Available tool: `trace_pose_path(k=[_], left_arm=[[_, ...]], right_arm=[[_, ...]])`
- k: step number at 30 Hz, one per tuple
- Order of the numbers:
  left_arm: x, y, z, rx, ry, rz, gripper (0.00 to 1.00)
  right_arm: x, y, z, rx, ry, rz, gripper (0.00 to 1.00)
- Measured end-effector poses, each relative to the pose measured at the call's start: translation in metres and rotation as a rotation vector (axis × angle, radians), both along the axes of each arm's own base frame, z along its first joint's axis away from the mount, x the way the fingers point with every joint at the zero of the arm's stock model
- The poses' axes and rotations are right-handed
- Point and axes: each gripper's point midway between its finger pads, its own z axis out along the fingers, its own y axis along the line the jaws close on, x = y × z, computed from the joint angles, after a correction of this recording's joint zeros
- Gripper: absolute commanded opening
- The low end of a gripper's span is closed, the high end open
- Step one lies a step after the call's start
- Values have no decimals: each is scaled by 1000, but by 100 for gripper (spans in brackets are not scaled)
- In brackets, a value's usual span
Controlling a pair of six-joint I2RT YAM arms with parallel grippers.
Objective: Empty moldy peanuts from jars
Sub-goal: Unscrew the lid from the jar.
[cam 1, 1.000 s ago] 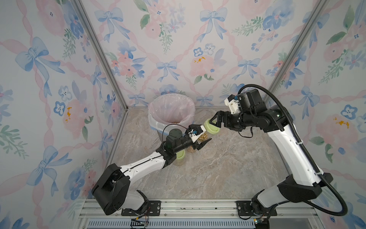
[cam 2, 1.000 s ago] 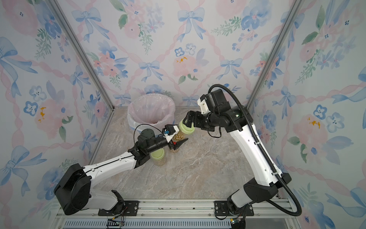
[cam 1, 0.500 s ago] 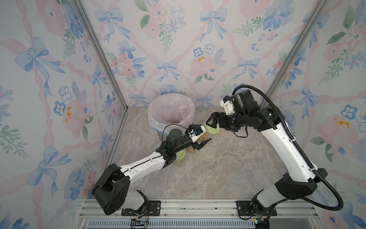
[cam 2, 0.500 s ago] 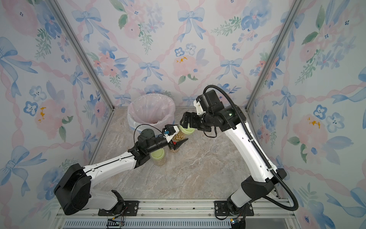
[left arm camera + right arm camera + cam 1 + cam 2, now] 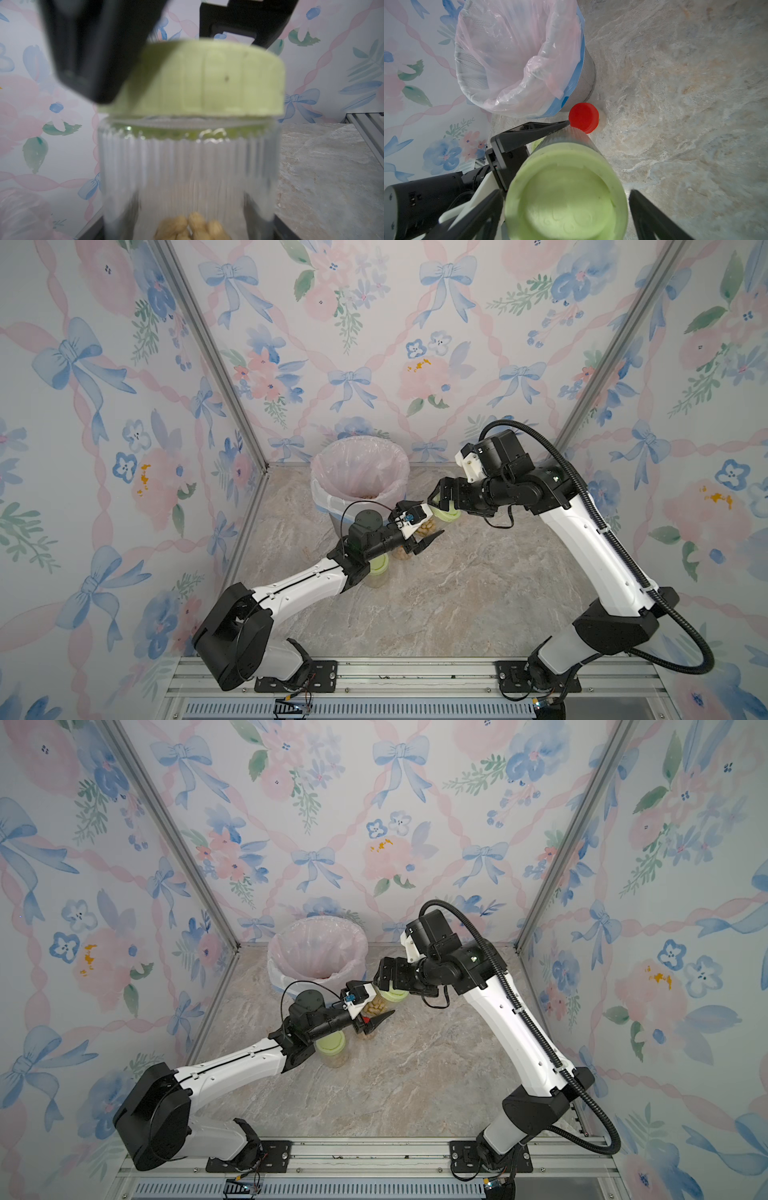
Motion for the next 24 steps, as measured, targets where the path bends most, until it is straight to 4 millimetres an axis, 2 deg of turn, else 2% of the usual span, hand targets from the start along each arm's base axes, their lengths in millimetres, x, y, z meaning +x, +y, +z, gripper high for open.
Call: trace_pose_path(k=[10,24], left_arm=[[2,1,0,1,-1,11,11],[-7,-3,-2,-9,28,-46,10]], right_arm=[[0,1,-1,-14,-11,13,84],[-4,-3,-2,-102,-53,236,83]])
